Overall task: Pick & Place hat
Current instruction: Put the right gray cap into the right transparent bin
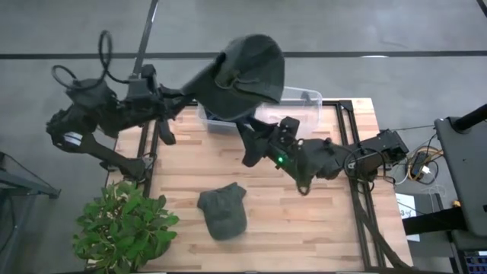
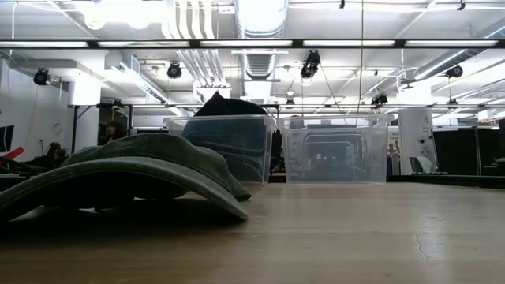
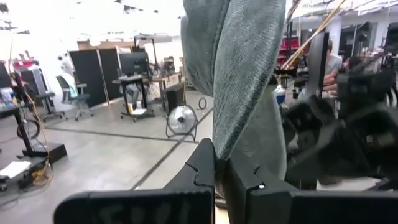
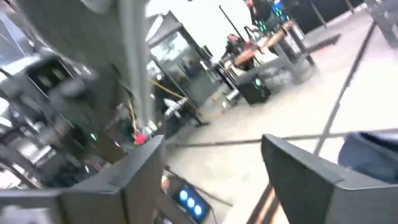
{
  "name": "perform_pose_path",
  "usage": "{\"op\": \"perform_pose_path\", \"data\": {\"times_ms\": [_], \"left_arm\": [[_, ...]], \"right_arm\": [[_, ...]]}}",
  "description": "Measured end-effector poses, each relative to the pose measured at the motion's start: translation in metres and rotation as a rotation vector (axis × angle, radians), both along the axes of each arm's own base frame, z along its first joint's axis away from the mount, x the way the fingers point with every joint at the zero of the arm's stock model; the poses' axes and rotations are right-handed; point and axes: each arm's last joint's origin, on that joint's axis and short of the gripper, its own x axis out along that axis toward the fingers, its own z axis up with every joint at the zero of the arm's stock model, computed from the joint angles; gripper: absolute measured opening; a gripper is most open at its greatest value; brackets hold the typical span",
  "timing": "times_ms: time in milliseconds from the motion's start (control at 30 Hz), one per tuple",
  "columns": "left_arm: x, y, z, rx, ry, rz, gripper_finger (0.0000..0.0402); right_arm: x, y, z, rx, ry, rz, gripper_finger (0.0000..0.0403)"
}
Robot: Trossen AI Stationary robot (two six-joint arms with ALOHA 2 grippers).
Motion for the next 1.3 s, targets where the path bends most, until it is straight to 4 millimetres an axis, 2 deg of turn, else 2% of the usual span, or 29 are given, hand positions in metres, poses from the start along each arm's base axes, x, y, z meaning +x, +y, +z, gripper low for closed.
{"op": "perform_pose_path", "data": {"times_ms": [100,233,367,567,733,933,1100,1233,1300], "left_arm": [[-0.008,0.002,0.005,0.032,0.008,0.005,0.0006],[-0.011,0.004,0.005,0.056,0.058,0.009,0.0008],[-0.001,0.005,-0.003,0.057,0.118,-0.086,0.0006],[0.025,0.022,-0.013,-0.097,0.142,-0.164,0.0005],[0.057,0.055,-0.031,-0.280,0.221,-0.209,0.0005],[0.103,0.113,-0.066,-0.607,0.300,-0.311,0.0005],[0.126,0.162,-0.095,-0.743,0.347,-0.296,0.0005],[0.146,0.199,-0.126,-0.950,0.372,-0.389,0.0005],[0.157,0.215,-0.142,-1.006,0.382,-0.383,0.0005]], "right_arm": [[0.002,0.002,-0.012,0.035,0.061,0.058,0.0290],[0.004,0.007,-0.028,0.110,0.161,0.233,0.0311],[0.001,0.014,-0.048,0.252,0.300,0.395,0.0312],[-0.016,0.034,-0.076,0.416,0.548,0.516,0.0302],[-0.027,0.054,-0.093,0.456,0.653,0.591,0.0294],[-0.039,0.080,-0.106,0.521,0.715,0.691,0.0287],[-0.055,0.100,-0.115,0.555,0.800,0.738,0.0281],[-0.063,0.109,-0.125,0.574,0.842,0.733,0.0281],[-0.066,0.112,-0.127,0.585,0.847,0.731,0.0283]]}}
